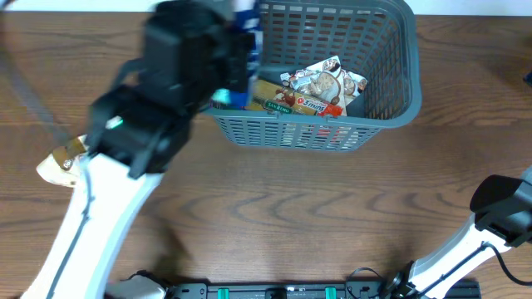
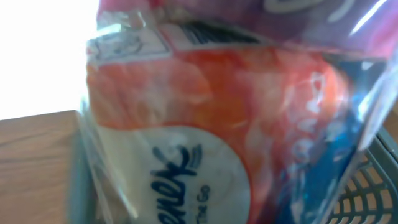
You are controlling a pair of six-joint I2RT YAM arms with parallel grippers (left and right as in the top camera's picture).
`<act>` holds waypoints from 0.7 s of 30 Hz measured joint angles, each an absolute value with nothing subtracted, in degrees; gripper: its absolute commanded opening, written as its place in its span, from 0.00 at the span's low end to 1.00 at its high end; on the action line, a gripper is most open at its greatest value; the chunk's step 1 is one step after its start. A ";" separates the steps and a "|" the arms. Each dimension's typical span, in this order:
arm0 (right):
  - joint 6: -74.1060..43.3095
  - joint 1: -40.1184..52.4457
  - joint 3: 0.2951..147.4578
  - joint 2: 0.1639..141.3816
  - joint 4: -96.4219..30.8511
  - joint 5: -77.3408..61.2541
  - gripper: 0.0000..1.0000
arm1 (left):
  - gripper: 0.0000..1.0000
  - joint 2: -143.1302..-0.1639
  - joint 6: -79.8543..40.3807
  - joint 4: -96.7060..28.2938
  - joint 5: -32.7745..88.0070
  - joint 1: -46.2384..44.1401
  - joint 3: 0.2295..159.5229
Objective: Pack container
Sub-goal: 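Lift the tissue pack with the left gripper and carry it over the basket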
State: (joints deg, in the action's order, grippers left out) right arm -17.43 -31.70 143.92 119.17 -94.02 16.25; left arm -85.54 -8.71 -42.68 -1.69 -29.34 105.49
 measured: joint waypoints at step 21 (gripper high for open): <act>-17.43 -31.70 143.92 119.17 -94.02 16.25 0.99 | 0.06 -106.76 -8.34 -40.27 4.62 -31.73 105.49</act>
